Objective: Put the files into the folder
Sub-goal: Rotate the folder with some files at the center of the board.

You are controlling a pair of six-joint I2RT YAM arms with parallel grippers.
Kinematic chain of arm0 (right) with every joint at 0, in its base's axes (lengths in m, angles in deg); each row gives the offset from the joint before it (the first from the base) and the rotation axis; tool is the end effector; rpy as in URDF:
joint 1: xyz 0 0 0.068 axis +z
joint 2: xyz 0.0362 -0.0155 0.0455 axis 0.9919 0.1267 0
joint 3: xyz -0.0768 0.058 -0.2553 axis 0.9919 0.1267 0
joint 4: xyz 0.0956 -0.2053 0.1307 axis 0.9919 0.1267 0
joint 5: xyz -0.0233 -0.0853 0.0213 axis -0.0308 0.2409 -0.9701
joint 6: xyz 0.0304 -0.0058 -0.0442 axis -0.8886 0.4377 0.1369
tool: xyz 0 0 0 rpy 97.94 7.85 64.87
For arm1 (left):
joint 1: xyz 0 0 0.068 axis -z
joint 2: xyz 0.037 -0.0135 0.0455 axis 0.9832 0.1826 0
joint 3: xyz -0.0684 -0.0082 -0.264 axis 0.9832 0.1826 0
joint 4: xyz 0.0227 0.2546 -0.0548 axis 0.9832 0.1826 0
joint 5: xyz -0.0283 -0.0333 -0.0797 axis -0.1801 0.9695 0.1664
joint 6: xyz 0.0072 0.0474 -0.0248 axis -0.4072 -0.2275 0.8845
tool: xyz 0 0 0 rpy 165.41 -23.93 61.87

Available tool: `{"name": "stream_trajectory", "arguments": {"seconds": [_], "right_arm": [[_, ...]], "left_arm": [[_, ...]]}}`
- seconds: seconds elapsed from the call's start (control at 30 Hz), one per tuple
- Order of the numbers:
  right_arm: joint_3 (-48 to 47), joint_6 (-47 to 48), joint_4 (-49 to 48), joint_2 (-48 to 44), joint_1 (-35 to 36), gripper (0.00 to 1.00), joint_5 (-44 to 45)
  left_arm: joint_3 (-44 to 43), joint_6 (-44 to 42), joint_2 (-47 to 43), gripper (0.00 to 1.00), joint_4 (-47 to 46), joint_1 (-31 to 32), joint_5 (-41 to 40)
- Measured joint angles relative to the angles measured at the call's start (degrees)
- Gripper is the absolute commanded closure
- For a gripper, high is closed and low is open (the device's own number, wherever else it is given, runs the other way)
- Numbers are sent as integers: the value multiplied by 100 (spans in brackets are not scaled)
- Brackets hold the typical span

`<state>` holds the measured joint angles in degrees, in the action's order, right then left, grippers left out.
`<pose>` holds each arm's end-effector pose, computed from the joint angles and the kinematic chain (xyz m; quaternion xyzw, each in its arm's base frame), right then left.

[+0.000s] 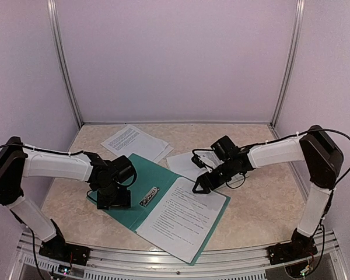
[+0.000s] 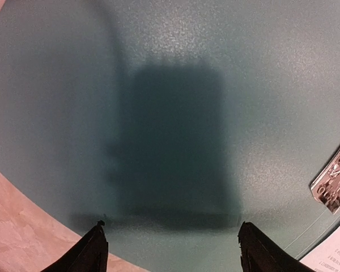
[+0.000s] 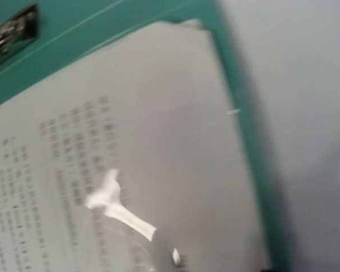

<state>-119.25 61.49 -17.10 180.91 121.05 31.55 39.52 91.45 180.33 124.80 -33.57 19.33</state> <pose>0.2766 0.2373 0.1489 -0.2938 0.8962 0.2904 0.1617 0.1847 -0.1845 0.1529 -0.0554 0.9954 0.0016 0.0783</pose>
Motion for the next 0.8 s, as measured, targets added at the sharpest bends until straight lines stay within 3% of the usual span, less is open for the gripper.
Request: {"name": "stream_trajectory", "arguments": {"seconds": [0.17,0.37,0.5,0.8], "right_arm": [[9,-103,131,-304,142,30,463],[-769,-59,319,-365,140,37,730],[-1626,-37,240,96,155,46,358],[-3014,-234,199,1768,350,55,-879]], "left_arm": [[-63,-229,-319,23,197,-76,-87],[39,-496,-1257,34,-28,-94,356],[271,-527,-1692,41,-498,-216,940],[787,-444,-1235,56,-1488,-680,1821]]}}
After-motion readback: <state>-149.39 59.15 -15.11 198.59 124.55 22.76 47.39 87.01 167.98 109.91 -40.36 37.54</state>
